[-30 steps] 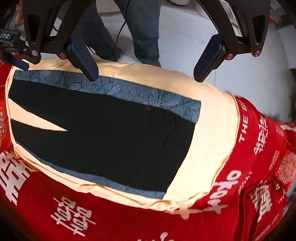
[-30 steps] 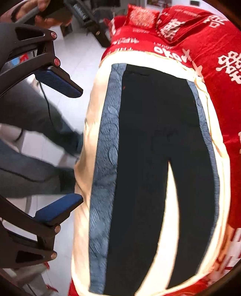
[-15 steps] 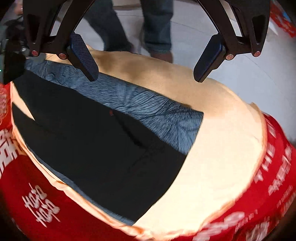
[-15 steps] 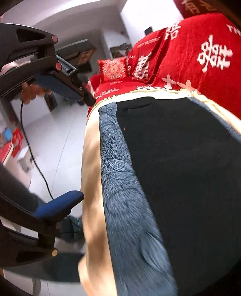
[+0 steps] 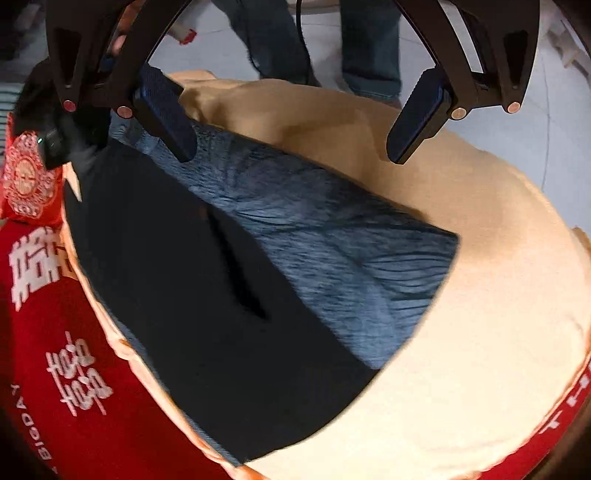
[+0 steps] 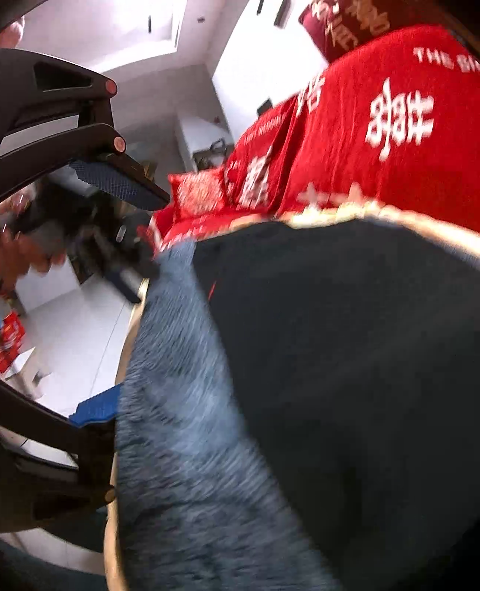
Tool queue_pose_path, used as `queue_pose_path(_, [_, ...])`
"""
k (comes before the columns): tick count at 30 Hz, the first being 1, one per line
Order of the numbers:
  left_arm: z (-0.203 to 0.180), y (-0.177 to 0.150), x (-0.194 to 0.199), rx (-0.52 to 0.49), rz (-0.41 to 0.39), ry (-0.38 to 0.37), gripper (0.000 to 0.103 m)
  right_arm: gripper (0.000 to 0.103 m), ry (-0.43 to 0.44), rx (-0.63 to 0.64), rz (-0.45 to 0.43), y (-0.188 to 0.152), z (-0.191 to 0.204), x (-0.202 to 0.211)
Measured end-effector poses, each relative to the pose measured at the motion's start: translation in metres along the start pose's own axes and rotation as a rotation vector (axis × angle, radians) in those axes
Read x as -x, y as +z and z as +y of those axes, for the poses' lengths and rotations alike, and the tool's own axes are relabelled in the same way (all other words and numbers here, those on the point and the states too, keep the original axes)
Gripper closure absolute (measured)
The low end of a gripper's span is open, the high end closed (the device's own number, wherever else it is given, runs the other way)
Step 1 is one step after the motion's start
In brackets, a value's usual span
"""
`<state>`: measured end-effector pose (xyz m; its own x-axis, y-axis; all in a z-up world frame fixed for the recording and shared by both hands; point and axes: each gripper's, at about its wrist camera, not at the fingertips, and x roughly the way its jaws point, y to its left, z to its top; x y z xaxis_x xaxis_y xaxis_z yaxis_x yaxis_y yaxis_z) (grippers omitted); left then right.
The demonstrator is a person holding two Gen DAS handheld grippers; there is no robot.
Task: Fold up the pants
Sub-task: 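Grasp the grey cuff edge with the left tool while the right tool grasps the other cuff, then lift the cuffs with both tools and fold them over toward the waistband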
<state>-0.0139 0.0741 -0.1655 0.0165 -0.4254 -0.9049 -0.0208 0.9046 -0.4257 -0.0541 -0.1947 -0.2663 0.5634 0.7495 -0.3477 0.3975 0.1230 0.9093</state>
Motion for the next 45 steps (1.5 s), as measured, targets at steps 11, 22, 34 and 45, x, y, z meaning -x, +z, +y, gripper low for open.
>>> queue_pose_path(11, [-0.008, 0.018, 0.0, 0.17, -0.043, -0.14, 0.001, 0.011, 0.066, 0.085, 0.008, -0.003, 0.036, 0.021])
queue_pose_path(22, [-0.026, 0.037, -0.001, 0.054, -0.015, -0.083, 0.074, 0.019, -0.052, -0.081, -0.124, -0.01, -0.064, 0.074])
queue_pose_path(34, [-0.041, 0.046, 0.011, -0.047, 0.016, -0.039, 0.08, 0.096, -0.157, -0.061, -0.212, 0.002, -0.031, 0.123])
queue_pose_path(45, [-0.105, 0.109, 0.056, -0.094, -0.073, -0.072, 0.08, 0.095, -0.314, 0.21, -0.061, 0.105, 0.104, 0.137])
